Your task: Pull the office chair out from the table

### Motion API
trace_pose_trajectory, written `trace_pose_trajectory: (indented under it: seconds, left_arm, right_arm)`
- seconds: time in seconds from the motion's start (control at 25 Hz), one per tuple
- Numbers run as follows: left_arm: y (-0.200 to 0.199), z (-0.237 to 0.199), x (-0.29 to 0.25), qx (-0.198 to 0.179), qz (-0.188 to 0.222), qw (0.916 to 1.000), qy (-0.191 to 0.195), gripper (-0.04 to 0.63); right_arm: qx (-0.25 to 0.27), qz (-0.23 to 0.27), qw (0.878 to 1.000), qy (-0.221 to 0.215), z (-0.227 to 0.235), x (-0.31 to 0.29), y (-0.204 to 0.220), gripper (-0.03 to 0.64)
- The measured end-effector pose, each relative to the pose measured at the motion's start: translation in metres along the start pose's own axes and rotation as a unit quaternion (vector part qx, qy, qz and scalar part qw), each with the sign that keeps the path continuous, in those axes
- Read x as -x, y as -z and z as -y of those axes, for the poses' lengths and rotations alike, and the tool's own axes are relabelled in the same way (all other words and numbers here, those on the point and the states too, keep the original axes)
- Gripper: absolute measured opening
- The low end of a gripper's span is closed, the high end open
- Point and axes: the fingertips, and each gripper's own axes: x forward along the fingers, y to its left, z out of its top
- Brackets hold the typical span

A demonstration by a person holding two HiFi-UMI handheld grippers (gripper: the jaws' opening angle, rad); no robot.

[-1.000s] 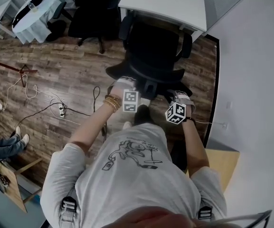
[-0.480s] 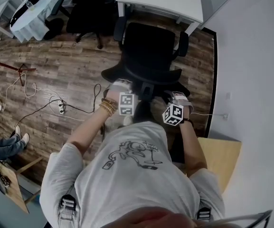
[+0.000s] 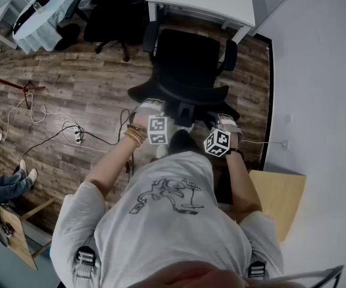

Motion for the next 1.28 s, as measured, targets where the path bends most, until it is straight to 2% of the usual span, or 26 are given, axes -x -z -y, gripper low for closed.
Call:
trace_pose_trajectory:
  seconds: [0.16,0.24,0.28,0.32,0.36,0.4,0.44,0.52,0.56,0.6,0.64,0.68,0.84,0.88,0.92,1.0,1.04,1.08,1.2,1.28]
  left_arm:
    - [-0.002,-0.003,0.019,0.048,0.008,0.9987,-0.011,0.137]
    - [-0.004,-0.005,0.033,0.074,0.021,0.9969,-0.018,0.129]
    - [-0.006,-0.007,0.04,0.093,0.032,0.9949,-0.025,0.115]
    - [-0.009,-0.012,0.049,0.121,0.048,0.9909,-0.032,0.073]
    - [-0.013,-0.016,0.059,0.162,0.07,0.9836,-0.037,0.035]
    - [-0.018,-0.022,0.071,0.215,0.099,0.971,-0.037,0.027]
    - [-0.024,-0.028,0.084,0.273,0.136,0.9517,-0.034,0.017]
    - [-0.035,-0.045,0.114,0.38,0.221,0.8978,-0.03,0.003]
    - [-0.041,-0.053,0.13,0.416,0.259,0.871,-0.03,0.003]
    - [-0.046,-0.061,0.145,0.44,0.289,0.8494,-0.031,0.002]
    - [-0.051,-0.067,0.158,0.454,0.313,0.8333,-0.033,0.002]
    - [-0.057,-0.071,0.171,0.463,0.332,0.8211,-0.035,0.002]
    - [-0.09,-0.079,0.223,0.47,0.405,0.7835,-0.042,0.002]
    - [-0.098,-0.078,0.234,0.465,0.418,0.7794,-0.042,0.002]
    - [-0.106,-0.076,0.243,0.457,0.425,0.7805,-0.041,0.002]
    - [-0.12,-0.071,0.254,0.435,0.43,0.7906,-0.033,0.002]
    - [-0.125,-0.07,0.259,0.43,0.435,0.7906,-0.032,0.002]
    - [-0.126,-0.072,0.266,0.432,0.443,0.7851,-0.036,0.002]
    - [-0.12,-0.084,0.283,0.456,0.46,0.7585,-0.071,0.002]
    - [-0.117,-0.088,0.289,0.462,0.462,0.752,-0.09,0.002]
  right_arm:
    - [-0.057,0.014,0.998,-0.014,0.003,0.01,-0.012,0.147]
    - [-0.099,0.03,0.994,-0.026,0.002,0.02,-0.024,0.127]
    - [-0.129,0.044,0.99,-0.032,0.003,0.027,-0.03,0.114]
    - [-0.163,0.062,0.984,-0.036,0.006,0.036,-0.037,0.089]
    - [-0.199,0.085,0.976,-0.037,0.011,0.046,-0.045,0.078]
    - [-0.236,0.111,0.965,-0.036,0.017,0.058,-0.054,0.078]
    - [-0.272,0.141,0.951,-0.033,0.024,0.071,-0.064,0.078]
    - [-0.336,0.202,0.92,-0.019,0.042,0.099,-0.085,0.078]
    - [-0.359,0.231,0.904,-0.011,0.051,0.113,-0.095,0.077]
    - [-0.374,0.256,0.891,-0.003,0.059,0.127,-0.105,0.071]
    - [-0.382,0.276,0.882,0.005,0.066,0.14,-0.115,0.057]
    - [-0.383,0.292,0.876,0.011,0.07,0.153,-0.124,0.043]
    - [-0.377,0.351,0.857,0.018,0.078,0.199,-0.16,0.041]
    - [-0.38,0.363,0.85,0.019,0.079,0.21,-0.168,0.038]
    - [-0.384,0.372,0.845,0.021,0.081,0.22,-0.174,0.035]
    - [-0.39,0.379,0.839,0.031,0.083,0.238,-0.183,0.01]
    - [-0.392,0.382,0.836,0.036,0.083,0.245,-0.186,0.008]
    - [-0.393,0.386,0.834,0.041,0.084,0.252,-0.19,0.008]
    - [-0.396,0.398,0.826,0.052,0.087,0.26,-0.194,0.006]
    - [-0.4,0.394,0.826,0.051,0.084,0.254,-0.193,0.006]
